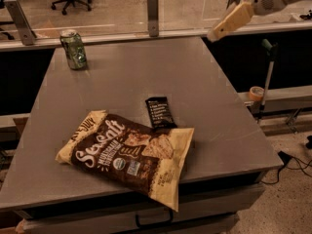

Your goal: Move rxbar chocolate near brown chip bag

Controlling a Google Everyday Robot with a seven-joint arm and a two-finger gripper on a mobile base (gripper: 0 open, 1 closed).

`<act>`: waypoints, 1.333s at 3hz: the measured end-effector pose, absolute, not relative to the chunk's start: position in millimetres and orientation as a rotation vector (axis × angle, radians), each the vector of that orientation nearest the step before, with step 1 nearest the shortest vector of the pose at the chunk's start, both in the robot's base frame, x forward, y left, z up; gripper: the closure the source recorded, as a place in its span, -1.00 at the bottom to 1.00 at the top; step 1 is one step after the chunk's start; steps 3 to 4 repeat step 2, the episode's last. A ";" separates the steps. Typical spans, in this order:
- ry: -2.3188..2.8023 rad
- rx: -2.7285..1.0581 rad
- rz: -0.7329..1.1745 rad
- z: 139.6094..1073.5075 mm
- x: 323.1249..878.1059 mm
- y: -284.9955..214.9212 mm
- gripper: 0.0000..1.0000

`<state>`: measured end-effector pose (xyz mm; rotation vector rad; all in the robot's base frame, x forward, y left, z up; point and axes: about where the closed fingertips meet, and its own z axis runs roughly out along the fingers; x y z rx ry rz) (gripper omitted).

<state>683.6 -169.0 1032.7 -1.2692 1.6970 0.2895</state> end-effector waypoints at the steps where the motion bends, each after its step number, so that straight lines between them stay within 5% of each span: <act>1: 1.598 -1.146 0.071 1107.7 683.6 -222.6 -1.00; 4: 1.574 -1.116 0.036 1122.9 685.2 -230.5 -1.00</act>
Offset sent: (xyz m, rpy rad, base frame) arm 0.0000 -0.0536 0.0750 -0.0086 -0.2050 -0.1323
